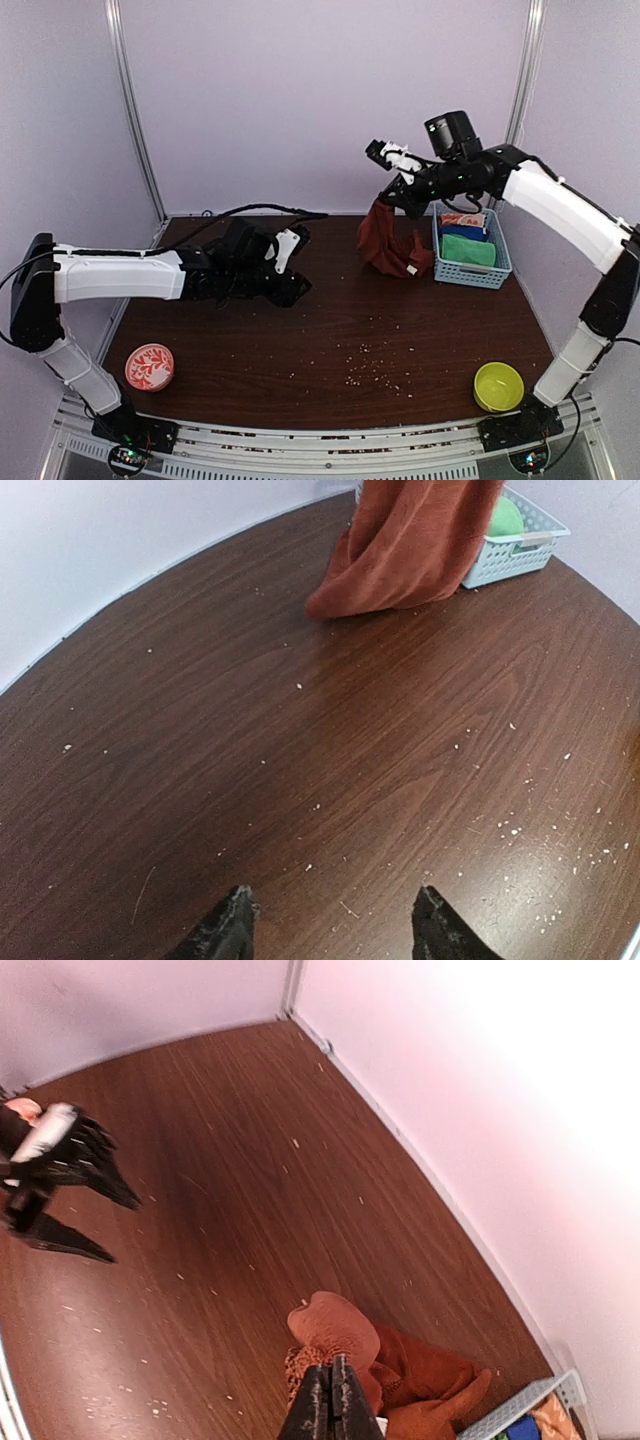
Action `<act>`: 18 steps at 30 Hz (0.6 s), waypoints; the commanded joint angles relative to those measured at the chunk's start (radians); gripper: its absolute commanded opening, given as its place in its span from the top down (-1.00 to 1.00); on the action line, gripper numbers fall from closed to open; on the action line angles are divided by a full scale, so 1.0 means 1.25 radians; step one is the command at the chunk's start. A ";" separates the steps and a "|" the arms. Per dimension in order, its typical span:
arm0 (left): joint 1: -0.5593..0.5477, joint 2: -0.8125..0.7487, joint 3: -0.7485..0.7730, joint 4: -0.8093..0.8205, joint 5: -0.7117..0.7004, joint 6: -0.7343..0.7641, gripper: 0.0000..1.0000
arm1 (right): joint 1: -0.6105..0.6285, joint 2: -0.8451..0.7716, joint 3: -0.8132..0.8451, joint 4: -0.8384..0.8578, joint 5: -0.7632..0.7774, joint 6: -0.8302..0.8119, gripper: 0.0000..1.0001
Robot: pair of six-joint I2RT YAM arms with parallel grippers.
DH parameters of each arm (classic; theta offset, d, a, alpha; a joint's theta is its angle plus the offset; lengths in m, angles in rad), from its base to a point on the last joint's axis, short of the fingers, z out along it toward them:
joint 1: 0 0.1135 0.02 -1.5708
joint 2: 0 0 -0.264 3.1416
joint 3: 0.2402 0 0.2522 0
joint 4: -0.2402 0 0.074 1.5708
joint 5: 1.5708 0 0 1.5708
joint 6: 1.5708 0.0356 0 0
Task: Roll the towels
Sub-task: Pick up the towel from the corner of the board, then place the towel at the center of the board.
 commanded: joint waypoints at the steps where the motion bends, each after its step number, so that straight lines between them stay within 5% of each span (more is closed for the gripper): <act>1: 0.002 -0.075 -0.003 0.022 -0.056 -0.027 -0.12 | -0.012 -0.104 0.040 -0.034 -0.257 -0.013 1.00; 11: 0.013 -0.121 0.036 -0.074 -0.149 0.020 -0.27 | -0.046 -0.102 0.162 -0.133 -0.492 -0.007 1.00; 18: 0.013 -0.190 -0.114 0.077 -0.160 -0.052 -0.25 | 0.040 -0.156 -0.135 -0.009 -0.427 -0.016 1.00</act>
